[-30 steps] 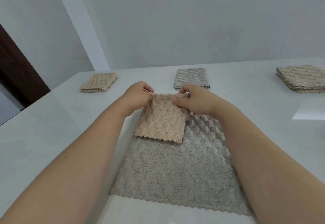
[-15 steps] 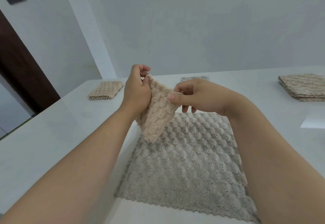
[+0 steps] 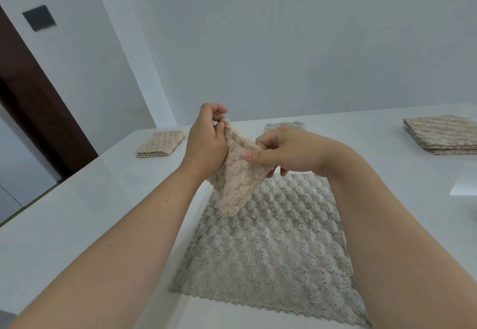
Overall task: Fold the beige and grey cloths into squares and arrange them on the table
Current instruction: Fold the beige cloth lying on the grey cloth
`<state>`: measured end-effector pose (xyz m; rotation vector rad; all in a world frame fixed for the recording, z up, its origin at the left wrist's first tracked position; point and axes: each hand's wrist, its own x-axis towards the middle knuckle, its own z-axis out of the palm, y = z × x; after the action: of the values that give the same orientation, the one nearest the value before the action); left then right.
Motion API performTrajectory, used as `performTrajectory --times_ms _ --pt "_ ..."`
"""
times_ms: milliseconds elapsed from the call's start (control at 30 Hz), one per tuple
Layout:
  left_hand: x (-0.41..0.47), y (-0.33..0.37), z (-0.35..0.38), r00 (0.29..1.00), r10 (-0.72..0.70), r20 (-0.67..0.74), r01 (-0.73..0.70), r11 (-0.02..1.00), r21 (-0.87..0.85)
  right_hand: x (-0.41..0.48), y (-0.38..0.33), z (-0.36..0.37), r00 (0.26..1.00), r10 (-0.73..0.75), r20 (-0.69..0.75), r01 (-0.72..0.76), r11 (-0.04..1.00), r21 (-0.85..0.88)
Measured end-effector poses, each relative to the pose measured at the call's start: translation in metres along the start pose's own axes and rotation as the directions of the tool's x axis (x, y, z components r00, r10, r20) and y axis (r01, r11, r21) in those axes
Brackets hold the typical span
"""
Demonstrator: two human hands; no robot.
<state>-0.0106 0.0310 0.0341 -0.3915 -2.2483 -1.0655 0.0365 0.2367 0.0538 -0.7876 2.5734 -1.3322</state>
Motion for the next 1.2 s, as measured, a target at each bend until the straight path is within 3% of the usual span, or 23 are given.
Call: performTrajectory --times_ms 233,333,433,533,600,700,800,900,1000,1100,1200 --pt "-0.004 -0.001 0.001 0.999 -0.026 0.031 0.024 0.997 0.074 -0.004 -0.003 -0.002 0.998 -0.003 0.07 -0.002 0.997 0.073" --pt "0.0 0.002 -0.001 0.995 -0.09 -0.034 0.091 0.995 0.048 -0.005 0.0 -0.004 0.999 0.031 -0.013 -0.029 0.988 0.154" --pt "0.003 0.002 -0.001 0.962 -0.264 -0.063 0.257 0.961 -0.101 -0.003 0.001 -0.007 0.985 0.031 -0.17 -0.001 0.985 0.172" --pt "0.003 0.009 -0.006 0.859 -0.484 0.167 0.507 0.761 -0.405 -0.001 0.003 -0.011 0.95 0.011 -0.312 0.036 0.989 0.146" --pt "0.001 0.014 -0.014 0.781 -0.495 0.381 0.624 0.599 -0.502 -0.002 0.005 -0.015 0.932 0.0 -0.361 0.043 0.993 0.11" --pt "-0.002 0.015 -0.024 0.7 -0.441 0.563 0.705 0.552 -0.444 -0.003 0.006 -0.018 0.93 -0.002 -0.367 0.039 0.995 0.092" --pt "-0.004 0.009 -0.027 0.656 -0.466 0.594 0.747 0.517 -0.419 -0.004 0.005 -0.018 0.94 0.017 -0.339 0.023 0.994 0.111" --pt "-0.004 0.011 -0.029 0.678 -0.469 0.567 0.726 0.548 -0.416 -0.005 0.005 -0.017 0.95 0.035 -0.309 0.004 0.992 0.127" --pt "-0.006 0.018 -0.029 0.739 -0.475 0.477 0.661 0.647 -0.379 -0.003 0.009 -0.014 0.963 0.084 -0.255 -0.025 0.973 0.228" --pt "-0.006 0.022 -0.025 0.855 -0.455 0.249 0.513 0.815 -0.271 0.002 0.014 -0.007 0.968 0.141 -0.207 -0.047 0.914 0.404" --pt "-0.007 0.028 -0.025 0.951 -0.304 0.05 0.306 0.952 -0.032 0.011 0.019 0.005 0.952 0.199 -0.231 -0.037 0.828 0.559"
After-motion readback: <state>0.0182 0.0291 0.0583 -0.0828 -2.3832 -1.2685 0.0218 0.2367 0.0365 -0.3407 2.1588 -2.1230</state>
